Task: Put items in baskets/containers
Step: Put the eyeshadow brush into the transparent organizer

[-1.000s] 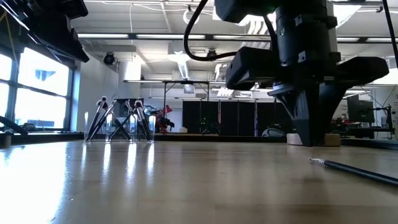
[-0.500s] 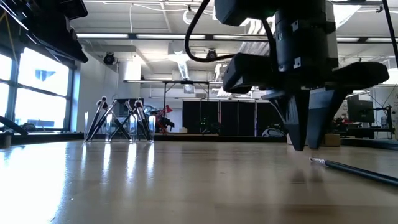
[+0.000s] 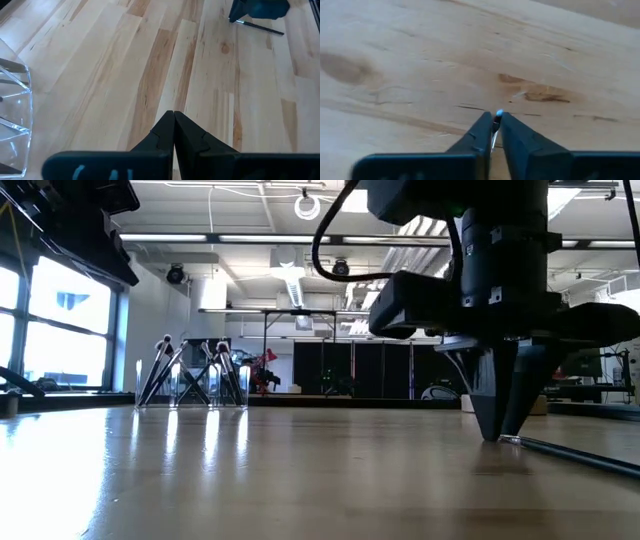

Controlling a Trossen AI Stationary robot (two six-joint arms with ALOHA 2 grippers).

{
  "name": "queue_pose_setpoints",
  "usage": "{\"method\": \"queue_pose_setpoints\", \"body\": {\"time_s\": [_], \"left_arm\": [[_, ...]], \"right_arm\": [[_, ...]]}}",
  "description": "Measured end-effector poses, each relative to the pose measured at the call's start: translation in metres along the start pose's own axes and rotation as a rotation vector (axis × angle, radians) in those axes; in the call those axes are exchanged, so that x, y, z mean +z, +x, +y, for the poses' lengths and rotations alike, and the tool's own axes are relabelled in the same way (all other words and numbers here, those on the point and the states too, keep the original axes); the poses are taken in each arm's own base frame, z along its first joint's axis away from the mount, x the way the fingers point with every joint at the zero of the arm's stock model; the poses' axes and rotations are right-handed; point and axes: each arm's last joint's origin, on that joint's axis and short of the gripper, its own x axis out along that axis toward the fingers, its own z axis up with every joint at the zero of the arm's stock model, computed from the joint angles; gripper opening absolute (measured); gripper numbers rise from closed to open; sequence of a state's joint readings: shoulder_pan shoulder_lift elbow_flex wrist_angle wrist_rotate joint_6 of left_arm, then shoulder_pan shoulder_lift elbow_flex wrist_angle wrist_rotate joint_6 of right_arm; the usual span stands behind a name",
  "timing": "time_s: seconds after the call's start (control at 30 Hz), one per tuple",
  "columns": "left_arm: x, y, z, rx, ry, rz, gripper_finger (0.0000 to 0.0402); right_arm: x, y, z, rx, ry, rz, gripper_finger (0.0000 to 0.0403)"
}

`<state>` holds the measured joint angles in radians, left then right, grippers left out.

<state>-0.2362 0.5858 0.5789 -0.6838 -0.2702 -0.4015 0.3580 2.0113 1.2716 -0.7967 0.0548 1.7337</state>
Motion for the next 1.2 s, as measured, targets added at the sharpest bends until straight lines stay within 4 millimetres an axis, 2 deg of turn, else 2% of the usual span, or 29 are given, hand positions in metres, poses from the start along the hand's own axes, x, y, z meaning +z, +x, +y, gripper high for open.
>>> {"method": "queue_pose_setpoints", "body": {"time_s": [0.1, 0.23, 0.3, 0.43, 0.57, 0.7, 0.77, 0.87, 1.03, 1.2], "left_arm": [[0.0, 0.0, 0.0, 0.006, 0.0, -0.003, 0.0], [0.0, 0.0, 0.0, 0.008, 0.004, -0.004, 0.0], [0.0, 0.0, 0.0, 0.009, 0.004, -0.004, 0.0], [0.001, 0.0, 0.001, 0.03, 0.003, -0.014, 0.0], [0.002, 0.0, 0.001, 0.053, 0.0, -0.034, 0.0], [0.003, 0.0, 0.001, 0.048, -0.005, -0.049, 0.0], [0.004, 0.0, 0.0, 0.046, -0.009, -0.061, 0.0], [0.005, 0.0, 0.0, 0.055, -0.011, -0.07, 0.0], [0.006, 0.0, 0.002, 0.117, -0.013, -0.099, 0.0], [0.007, -0.001, 0.003, 0.165, -0.017, -0.126, 0.0]], "right_arm": [[0.001, 0.0, 0.002, 0.024, -0.059, -0.039, 0.0007], [0.003, -0.007, 0.003, 0.067, -0.145, -0.107, 0.0007], [0.007, -0.013, 0.006, 0.113, -0.192, -0.216, 0.0002], [0.021, -0.04, 0.006, 0.171, -0.283, -0.441, 0.0001], [0.044, -0.057, 0.013, 0.237, -0.36, -0.549, 0.0001], [0.089, -0.082, 0.031, 0.386, -0.458, -0.688, 0.0], [0.116, -0.087, 0.038, 0.459, -0.502, -0.728, 0.0], [0.16, -0.103, 0.047, 0.658, -0.555, -0.812, 0.0], [0.23, -0.13, 0.04, 0.887, -0.596, -1.079, 0.0], [0.291, -0.153, 0.039, 0.889, -0.635, -1.257, 0.0]]}}
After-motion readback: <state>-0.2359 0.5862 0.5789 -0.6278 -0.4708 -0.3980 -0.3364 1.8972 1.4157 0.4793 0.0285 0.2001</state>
